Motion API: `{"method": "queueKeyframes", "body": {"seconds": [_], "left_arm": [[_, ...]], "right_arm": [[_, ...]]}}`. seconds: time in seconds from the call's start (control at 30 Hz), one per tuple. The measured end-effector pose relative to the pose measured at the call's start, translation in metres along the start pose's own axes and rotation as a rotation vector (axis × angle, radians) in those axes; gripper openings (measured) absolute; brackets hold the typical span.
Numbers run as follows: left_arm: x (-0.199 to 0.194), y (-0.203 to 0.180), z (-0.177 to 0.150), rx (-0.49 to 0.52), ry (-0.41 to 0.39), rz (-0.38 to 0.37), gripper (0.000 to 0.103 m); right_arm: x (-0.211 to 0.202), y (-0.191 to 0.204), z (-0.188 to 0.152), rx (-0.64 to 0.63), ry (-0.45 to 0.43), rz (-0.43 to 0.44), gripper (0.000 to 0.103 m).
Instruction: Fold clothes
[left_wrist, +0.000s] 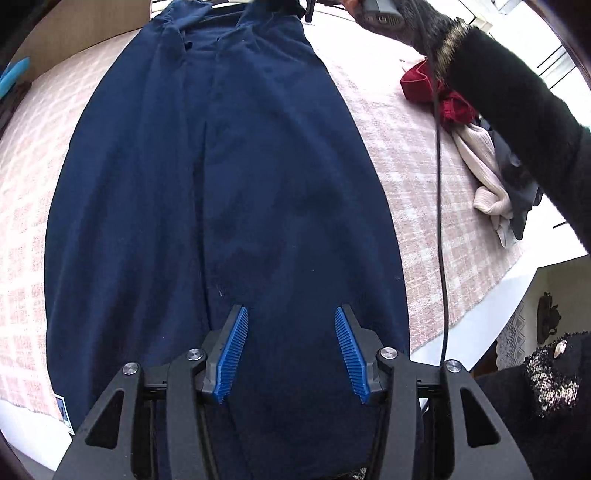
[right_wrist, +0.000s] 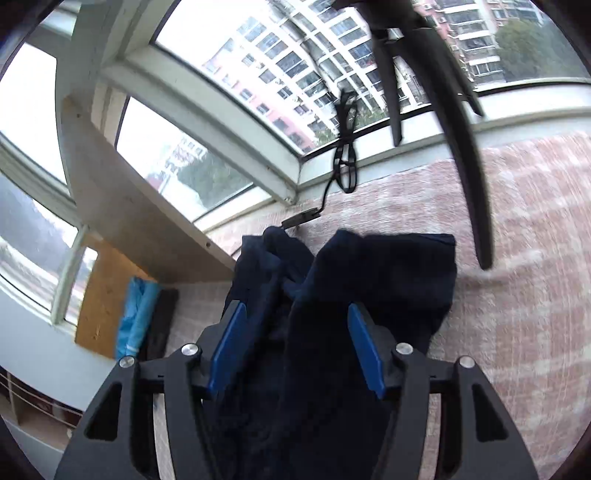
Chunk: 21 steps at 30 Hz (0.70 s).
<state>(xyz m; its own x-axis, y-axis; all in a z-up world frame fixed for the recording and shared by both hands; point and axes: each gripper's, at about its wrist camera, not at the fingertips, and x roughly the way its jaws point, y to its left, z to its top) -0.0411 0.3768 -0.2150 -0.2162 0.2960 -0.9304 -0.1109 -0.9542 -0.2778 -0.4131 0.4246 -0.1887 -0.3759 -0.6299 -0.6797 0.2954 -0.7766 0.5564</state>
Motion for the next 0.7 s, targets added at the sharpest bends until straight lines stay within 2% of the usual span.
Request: {"method": "queueKeyframes", "body": {"seconds": [0.07,0.1,0.13,0.17,0.23,0.37,0.5,0.7], "left_arm": [[0.0,0.0,0.002,-0.001,0.001,-0.003,0.047],[0.001,-0.001,0.003,0.003,0.0,-0.002,0.048],[0.001,-0.002,0.003,0.009,0.0,0.0,0.048],[0.002,-0.003,0.003,0.015,-0.001,0.003,0.049],[0.002,-0.006,0.003,0.029,0.001,-0.009,0.049],[0.005,-0.012,0.002,0.076,0.006,-0.005,0.053],[0.005,-0.01,0.003,0.077,0.009,-0.013,0.054],[0.005,-0.006,0.004,0.073,0.003,-0.032,0.058]], "right_arm": [[-0.002,0.024,0.006,-0.136,0.016,-0.127,0.057],[-0.013,0.025,0.001,-0.165,-0.018,-0.131,0.057],[-0.023,0.025,-0.003,-0.189,-0.05,-0.142,0.06],[-0.027,0.019,-0.008,-0.186,-0.061,-0.188,0.06],[-0.023,0.0,-0.016,-0.171,-0.007,-0.287,0.06],[-0.004,-0.047,-0.018,-0.006,0.075,-0.25,0.06],[0.012,-0.074,-0.01,0.149,0.05,-0.16,0.06],[0.023,-0.072,-0.004,0.172,0.024,-0.099,0.059]]}}
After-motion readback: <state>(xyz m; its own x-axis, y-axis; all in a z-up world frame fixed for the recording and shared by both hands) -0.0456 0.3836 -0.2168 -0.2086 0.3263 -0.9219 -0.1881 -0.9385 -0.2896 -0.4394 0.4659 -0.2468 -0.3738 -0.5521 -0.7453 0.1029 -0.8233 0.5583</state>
